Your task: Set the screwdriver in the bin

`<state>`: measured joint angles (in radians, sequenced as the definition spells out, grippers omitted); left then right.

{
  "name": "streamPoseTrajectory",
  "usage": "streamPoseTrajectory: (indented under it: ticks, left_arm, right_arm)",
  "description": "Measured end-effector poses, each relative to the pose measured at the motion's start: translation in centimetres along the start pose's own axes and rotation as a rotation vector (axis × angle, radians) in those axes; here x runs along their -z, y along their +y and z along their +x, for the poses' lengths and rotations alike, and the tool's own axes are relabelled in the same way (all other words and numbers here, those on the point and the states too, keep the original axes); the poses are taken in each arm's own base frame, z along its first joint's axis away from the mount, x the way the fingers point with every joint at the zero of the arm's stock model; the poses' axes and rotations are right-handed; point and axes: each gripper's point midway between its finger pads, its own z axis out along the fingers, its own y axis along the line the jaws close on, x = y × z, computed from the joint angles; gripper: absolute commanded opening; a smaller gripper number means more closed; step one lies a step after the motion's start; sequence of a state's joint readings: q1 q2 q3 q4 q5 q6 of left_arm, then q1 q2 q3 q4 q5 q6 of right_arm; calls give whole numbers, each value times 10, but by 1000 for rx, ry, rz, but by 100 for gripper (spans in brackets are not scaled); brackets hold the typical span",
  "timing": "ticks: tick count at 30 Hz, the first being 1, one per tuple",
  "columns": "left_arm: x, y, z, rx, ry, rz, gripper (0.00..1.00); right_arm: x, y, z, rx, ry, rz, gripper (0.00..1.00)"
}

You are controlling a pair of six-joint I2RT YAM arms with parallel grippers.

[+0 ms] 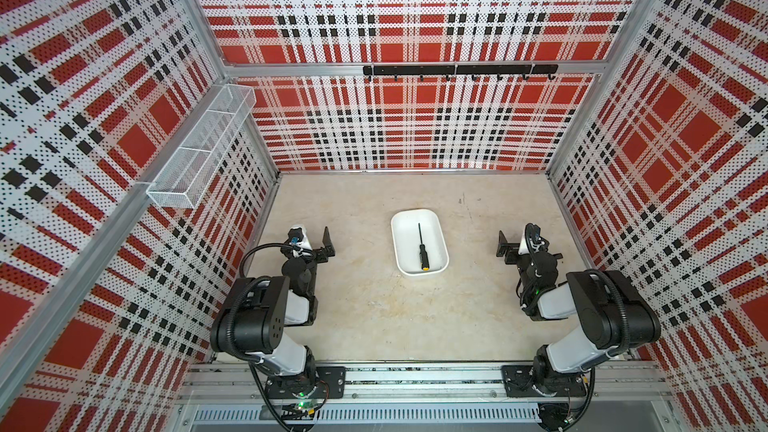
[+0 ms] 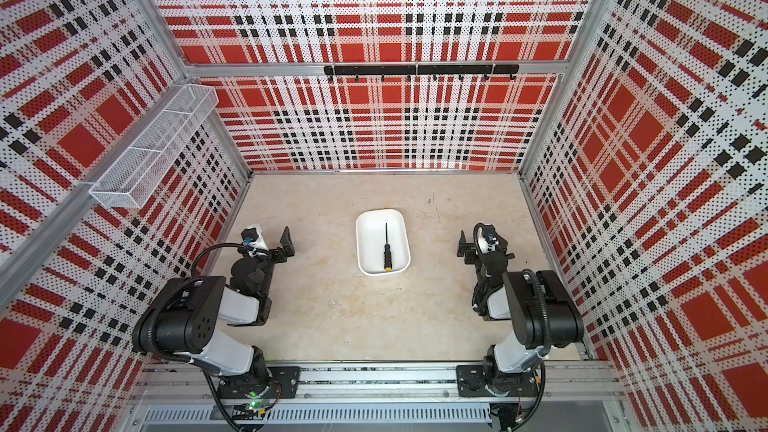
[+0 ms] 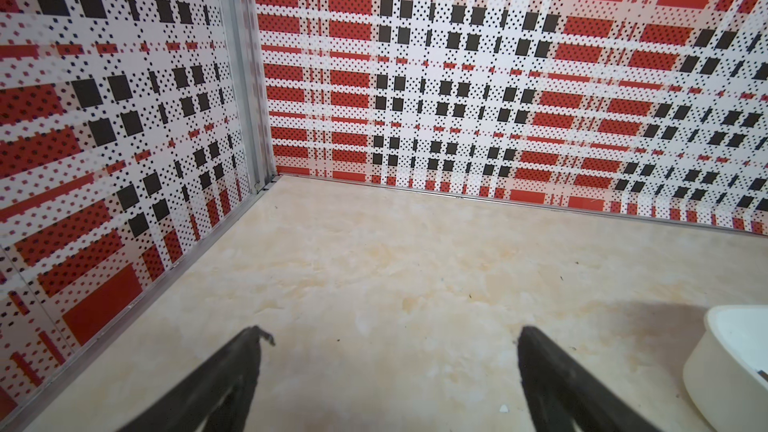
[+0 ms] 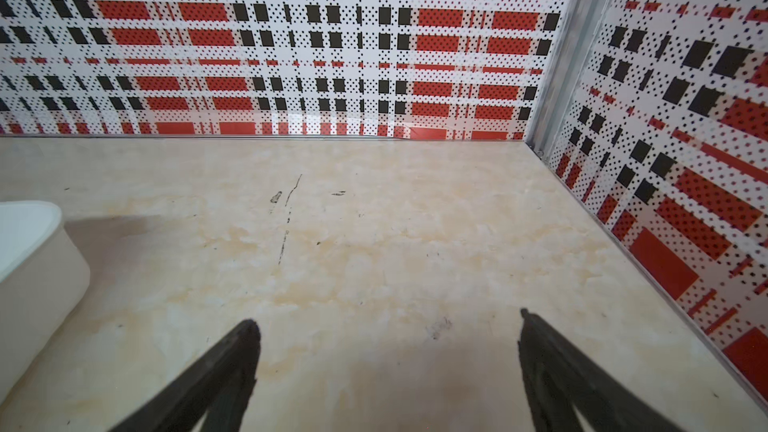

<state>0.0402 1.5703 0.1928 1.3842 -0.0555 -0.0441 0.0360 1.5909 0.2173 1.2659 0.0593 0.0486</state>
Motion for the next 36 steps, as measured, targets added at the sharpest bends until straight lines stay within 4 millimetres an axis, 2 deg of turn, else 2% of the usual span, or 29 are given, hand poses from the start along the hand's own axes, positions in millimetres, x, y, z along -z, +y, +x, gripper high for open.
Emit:
streamPoseTrajectory:
  ticks: [16, 23, 36]
  left_arm:
    - [0, 0, 0, 0, 0, -3, 98]
    - [0, 0, 0, 0, 0, -3, 98]
    - [0, 0, 0, 0, 0, -2, 98]
  right_arm:
    - [-1, -3, -1, -8, -1, 16, 100]
    - [-14, -4, -6, -12, 16, 31, 100]
    - [-15, -4, 1, -10, 47, 33, 100]
